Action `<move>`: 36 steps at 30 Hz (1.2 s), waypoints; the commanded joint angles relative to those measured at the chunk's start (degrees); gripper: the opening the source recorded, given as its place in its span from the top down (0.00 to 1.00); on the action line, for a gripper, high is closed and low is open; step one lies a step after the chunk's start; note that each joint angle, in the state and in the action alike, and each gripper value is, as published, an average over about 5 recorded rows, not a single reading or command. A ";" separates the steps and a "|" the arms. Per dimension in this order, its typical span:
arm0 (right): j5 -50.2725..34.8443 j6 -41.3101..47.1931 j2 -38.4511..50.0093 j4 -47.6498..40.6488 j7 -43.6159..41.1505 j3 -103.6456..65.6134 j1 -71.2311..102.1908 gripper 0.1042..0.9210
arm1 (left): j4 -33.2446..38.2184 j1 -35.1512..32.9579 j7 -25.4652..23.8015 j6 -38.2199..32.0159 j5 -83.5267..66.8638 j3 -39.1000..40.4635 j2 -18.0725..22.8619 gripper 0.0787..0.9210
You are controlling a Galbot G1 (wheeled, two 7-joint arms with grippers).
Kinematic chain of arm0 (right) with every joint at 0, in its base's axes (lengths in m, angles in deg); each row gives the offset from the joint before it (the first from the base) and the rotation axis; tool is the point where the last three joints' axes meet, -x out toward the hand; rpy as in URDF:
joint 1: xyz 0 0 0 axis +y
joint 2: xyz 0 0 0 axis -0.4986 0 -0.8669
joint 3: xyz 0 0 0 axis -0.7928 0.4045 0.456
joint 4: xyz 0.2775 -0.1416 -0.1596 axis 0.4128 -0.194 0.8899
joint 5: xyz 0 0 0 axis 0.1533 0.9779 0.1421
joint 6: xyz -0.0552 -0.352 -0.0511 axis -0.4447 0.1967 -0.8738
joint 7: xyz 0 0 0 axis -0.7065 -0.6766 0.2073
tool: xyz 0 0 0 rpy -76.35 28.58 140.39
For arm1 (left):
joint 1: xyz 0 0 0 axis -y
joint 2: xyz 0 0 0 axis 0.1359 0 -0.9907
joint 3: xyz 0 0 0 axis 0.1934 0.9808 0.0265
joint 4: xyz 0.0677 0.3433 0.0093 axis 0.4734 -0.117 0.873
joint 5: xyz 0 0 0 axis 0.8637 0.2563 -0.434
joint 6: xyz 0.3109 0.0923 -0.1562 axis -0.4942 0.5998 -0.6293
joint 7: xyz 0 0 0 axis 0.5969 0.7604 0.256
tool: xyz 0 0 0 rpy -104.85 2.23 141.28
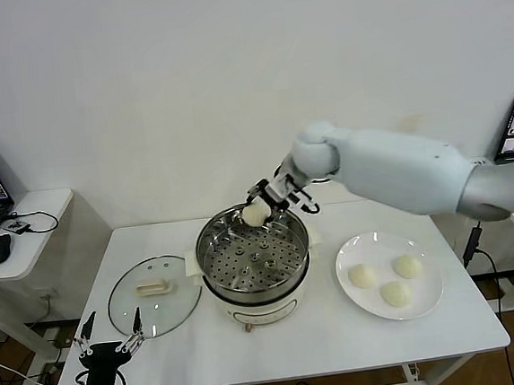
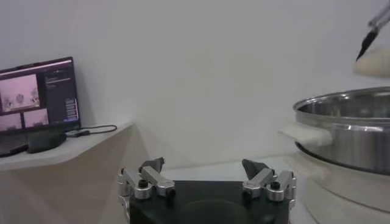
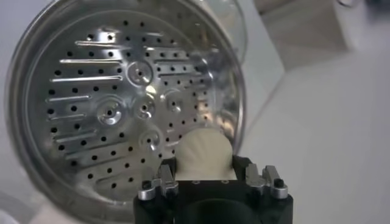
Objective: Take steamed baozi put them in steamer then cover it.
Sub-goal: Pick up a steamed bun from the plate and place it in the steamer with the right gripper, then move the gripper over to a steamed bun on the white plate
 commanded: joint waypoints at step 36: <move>-11.37 10.06 9.97 9.79 -5.25 -1.77 -5.28 0.12 | 0.91 -0.93 -0.13 -0.08 0.46 -0.40 0.27 0.12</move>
